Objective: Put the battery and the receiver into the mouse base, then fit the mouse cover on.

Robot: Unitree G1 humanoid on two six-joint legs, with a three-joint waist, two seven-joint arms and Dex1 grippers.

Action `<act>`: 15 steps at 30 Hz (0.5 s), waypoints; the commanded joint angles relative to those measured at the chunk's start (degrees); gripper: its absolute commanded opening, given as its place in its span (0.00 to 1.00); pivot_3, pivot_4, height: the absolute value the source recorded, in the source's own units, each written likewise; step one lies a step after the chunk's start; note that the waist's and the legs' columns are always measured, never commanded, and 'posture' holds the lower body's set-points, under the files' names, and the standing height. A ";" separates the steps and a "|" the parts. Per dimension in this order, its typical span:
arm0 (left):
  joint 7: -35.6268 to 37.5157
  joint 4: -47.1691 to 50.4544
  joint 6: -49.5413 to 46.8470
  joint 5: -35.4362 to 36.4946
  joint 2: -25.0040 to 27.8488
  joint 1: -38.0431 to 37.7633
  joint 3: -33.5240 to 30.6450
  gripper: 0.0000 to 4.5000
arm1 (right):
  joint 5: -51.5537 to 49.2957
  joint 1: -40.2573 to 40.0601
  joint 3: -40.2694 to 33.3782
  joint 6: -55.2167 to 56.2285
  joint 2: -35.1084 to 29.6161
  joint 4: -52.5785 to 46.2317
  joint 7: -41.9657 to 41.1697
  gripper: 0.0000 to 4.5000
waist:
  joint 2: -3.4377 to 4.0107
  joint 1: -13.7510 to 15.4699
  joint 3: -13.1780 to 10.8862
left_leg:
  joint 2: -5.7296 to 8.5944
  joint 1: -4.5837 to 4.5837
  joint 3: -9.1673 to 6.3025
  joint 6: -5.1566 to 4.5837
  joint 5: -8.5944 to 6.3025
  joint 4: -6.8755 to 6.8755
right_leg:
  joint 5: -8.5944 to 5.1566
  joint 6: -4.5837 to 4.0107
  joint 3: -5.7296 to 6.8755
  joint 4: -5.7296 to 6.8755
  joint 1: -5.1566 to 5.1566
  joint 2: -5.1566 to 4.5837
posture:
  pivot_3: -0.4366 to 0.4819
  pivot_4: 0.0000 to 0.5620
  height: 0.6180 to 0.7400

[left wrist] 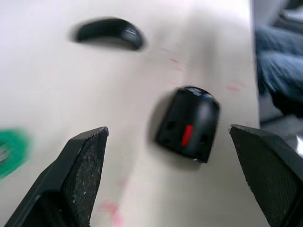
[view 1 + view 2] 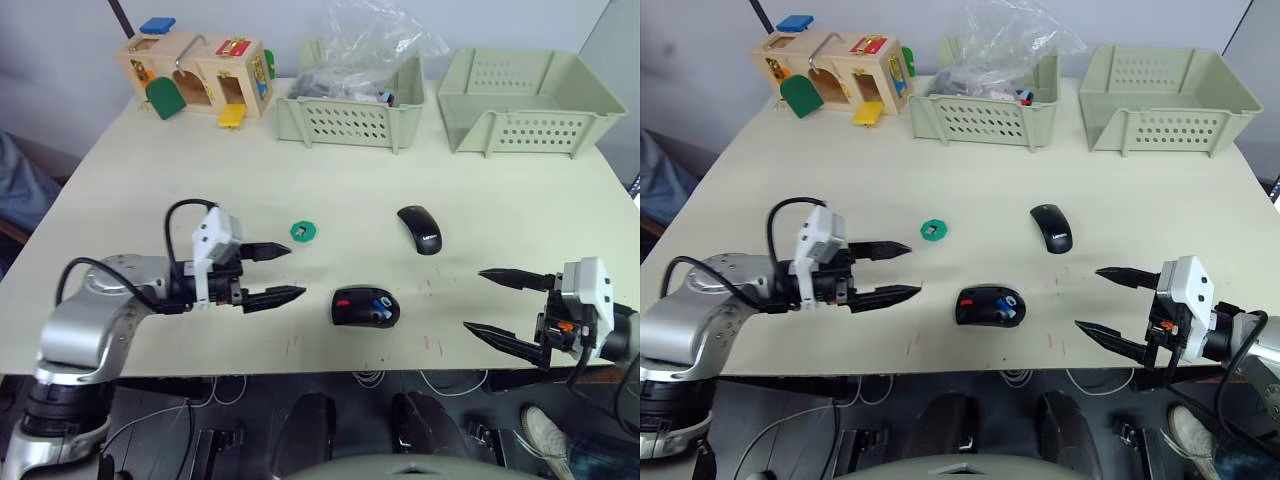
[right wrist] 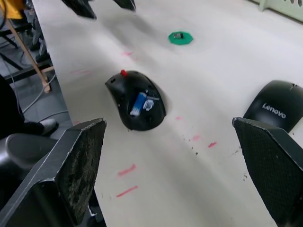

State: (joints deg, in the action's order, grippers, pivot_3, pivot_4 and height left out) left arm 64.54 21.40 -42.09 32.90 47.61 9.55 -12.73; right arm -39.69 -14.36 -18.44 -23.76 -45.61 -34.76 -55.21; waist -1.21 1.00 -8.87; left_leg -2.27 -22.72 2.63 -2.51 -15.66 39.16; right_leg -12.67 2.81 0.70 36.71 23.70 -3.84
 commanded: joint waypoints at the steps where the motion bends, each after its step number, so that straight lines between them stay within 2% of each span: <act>1: -5.24 1.33 -3.88 2.30 1.16 -2.11 -6.33 0.97 | -2.32 -0.12 -2.28 0.62 2.03 -3.08 2.27 1.00 | -0.01 -0.06 -0.01 | 0.01 0.00 0.01 0.00 0.00 0.00 | 0.00 0.00 0.00 0.00 0.00 -0.01 | 0.48 0.27 1.00; 4: -10.03 0.01 -5.51 2.29 0.24 -1.40 -7.99 0.97 | -2.52 -0.18 -1.97 0.07 1.42 -3.59 1.92 1.00 | -0.01 -0.05 -0.03 | 0.04 -0.01 0.02 0.00 0.00 0.00 | 0.00 0.00 -0.01 0.00 0.00 -0.06 | 0.48 0.27 1.00; 8: -15.06 -1.40 -4.91 0.55 -1.00 -0.02 -7.08 0.97 | -3.05 0.46 -1.89 0.67 1.61 -3.65 2.04 1.00 | -0.01 -0.10 -0.03 | 0.07 -0.01 0.02 0.00 0.00 0.00 | 0.03 -0.05 0.00 0.00 0.00 -0.09 | 0.48 0.27 1.00; 11: -19.74 -4.96 -4.26 -2.55 -2.91 4.78 -2.75 0.97 | -2.20 1.66 -0.83 0.31 1.52 -3.86 3.41 1.00 | -0.03 0.01 -0.04 | 0.11 -0.01 0.03 0.00 0.00 -0.01 | 0.11 -0.18 0.00 0.00 0.00 -0.08 | 0.48 0.27 1.00; 14: -21.13 -8.38 -4.78 -3.68 -4.16 8.85 0.26 0.97 | -2.47 3.38 -0.06 -0.53 1.18 -4.58 4.49 1.00 | -0.12 -0.09 -0.08 | 0.14 -0.01 0.01 0.01 0.00 0.00 | 0.12 -0.17 0.02 0.01 -0.02 -0.08 | 0.48 0.27 1.00; 15: -21.12 -8.78 -4.21 -4.40 -4.48 9.84 1.88 0.85 | -2.61 4.11 0.03 -0.68 1.12 -4.49 4.67 1.00 | -0.14 -0.16 -0.09 | 0.14 -0.02 0.02 0.01 0.00 0.00 | 0.12 -0.17 0.02 0.01 -0.02 -0.08 | 0.48 0.27 1.00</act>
State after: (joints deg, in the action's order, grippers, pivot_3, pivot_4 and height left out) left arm 43.70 12.46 -47.15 29.30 43.13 18.31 -12.15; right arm -41.50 -10.88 -17.86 -24.45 -44.01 -37.70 -51.01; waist -1.35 0.85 -8.96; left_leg -2.13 -22.74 2.66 -2.49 -15.65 39.16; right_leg -12.55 2.64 0.71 36.71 23.69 -3.91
